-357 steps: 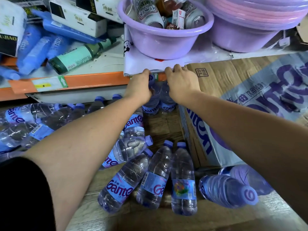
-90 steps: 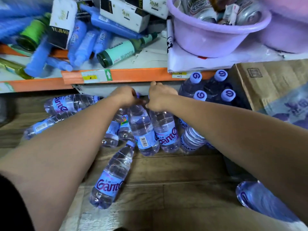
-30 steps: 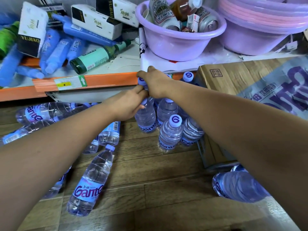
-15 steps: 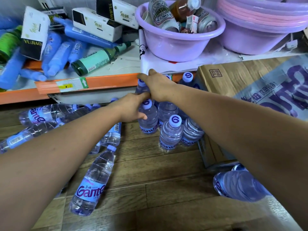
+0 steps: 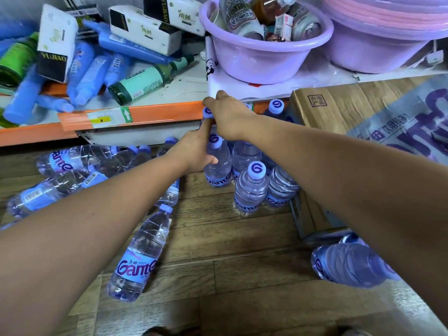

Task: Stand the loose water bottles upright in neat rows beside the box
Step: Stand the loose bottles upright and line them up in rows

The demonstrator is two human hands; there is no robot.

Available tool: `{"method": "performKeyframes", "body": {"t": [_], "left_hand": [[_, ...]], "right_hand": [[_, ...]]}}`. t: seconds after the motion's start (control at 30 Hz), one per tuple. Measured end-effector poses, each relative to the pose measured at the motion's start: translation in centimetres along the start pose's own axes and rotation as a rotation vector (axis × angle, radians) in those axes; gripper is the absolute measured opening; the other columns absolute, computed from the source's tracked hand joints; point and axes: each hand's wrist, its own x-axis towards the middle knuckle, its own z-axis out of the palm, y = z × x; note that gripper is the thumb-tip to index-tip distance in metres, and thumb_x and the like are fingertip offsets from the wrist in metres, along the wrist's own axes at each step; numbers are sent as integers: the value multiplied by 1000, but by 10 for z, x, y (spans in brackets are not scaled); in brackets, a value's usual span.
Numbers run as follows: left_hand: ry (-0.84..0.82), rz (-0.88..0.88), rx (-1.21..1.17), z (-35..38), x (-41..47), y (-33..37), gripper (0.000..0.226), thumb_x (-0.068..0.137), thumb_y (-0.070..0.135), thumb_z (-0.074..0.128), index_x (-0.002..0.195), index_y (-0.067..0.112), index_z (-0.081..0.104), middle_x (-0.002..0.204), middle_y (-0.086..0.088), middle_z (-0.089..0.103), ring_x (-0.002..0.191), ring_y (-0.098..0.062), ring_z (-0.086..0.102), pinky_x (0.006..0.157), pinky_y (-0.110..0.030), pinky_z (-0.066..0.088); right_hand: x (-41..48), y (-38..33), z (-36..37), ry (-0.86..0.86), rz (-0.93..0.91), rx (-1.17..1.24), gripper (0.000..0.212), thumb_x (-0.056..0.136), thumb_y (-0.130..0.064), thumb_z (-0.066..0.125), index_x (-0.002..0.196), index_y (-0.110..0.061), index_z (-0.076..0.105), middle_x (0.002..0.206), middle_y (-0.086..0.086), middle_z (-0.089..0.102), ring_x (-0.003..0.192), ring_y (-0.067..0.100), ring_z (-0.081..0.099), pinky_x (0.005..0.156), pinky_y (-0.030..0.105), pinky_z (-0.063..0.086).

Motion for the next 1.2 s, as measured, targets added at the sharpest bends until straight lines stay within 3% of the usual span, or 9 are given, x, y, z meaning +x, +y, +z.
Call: {"method": "performKeyframes", "body": {"t": [0.2, 0.3, 0.37, 0.5, 0.6, 0.73, 0.8, 1.03, 1.2], "left_hand": [[-17, -98, 89, -25, -17, -44, 89, 82, 26, 69, 148, 20, 10, 140, -19, 48, 122, -35, 53, 102, -44, 43], [-252, -242, 135, -23, -34, -79, 83, 93, 30, 53, 151, 14, -4, 158, -13, 17, 146, -30, 17, 119, -38, 20], [-407, -344, 194, -16, -44, -100, 80, 97, 36, 43, 149, 17, -14, 161, -7, -7, 148, -27, -8, 122, -42, 6], [-514, -362, 292, 2, -56, -125, 81, 97, 46, 36, 148, 17, -20, 158, -3, -20, 147, -26, -17, 122, -43, 1], [-451, -329, 357, 16, -67, -131, 83, 94, 51, 39, 151, 11, -6, 160, -6, -10, 148, -27, -10, 122, -43, 6], [-140, -211, 400, 27, -82, -122, 51, 94, 40, 46, 134, 8, 38, 140, -10, 42, 133, -26, 34, 107, -36, 32], [-189, -215, 457, 32, -85, -115, 44, 94, 45, 43, 123, 12, 50, 128, -8, 55, 122, -27, 48, 97, -35, 41], [-318, -253, 514, 56, -72, -106, 44, 89, 49, 52, 112, 12, 60, 119, -8, 63, 110, -28, 61, 86, -32, 47], [-301, -288, 471, 64, -69, -105, 29, 92, 30, 53, 114, 11, 59, 117, -8, 63, 107, -27, 62, 79, -30, 45]], "right_hand": [[-1, -29, 2, 259, -23, -120, 50, 79, 0, 51, 128, -8, 47, 134, 15, 41, 124, 35, 38, 98, 39, 36], [-4, -50, 14, 287, -242, -199, 42, 78, -3, 51, 120, -3, 56, 130, 19, 48, 126, 35, 40, 106, 41, 30], [-7, -64, 24, 237, -349, -221, 37, 80, -4, 51, 117, -3, 59, 130, 20, 50, 129, 35, 39, 110, 41, 28], [-7, -81, 51, -41, -343, -216, 40, 89, -9, 49, 129, -9, 50, 137, 14, 42, 133, 32, 34, 105, 39, 36], [9, -83, 80, -220, -194, -93, 45, 89, -7, 48, 133, -8, 44, 138, 16, 38, 129, 34, 40, 97, 42, 43], [42, -82, 114, -302, -76, -9, 42, 89, -11, 47, 131, -8, 45, 136, 18, 42, 119, 37, 53, 95, 39, 47], [54, -83, 124, -305, -55, -8, 43, 92, -16, 47, 135, -12, 42, 136, 18, 45, 120, 38, 53, 96, 40, 47], [97, -94, 147, -303, 314, 387, 61, 92, -48, 51, 137, -7, 41, 134, 15, 54, 122, 32, 53, 93, 33, 44], [104, -105, 143, -207, 513, 698, 32, 78, -35, 71, 93, -16, 50, 110, 5, 63, 108, 24, 62, 90, 30, 52]]}}
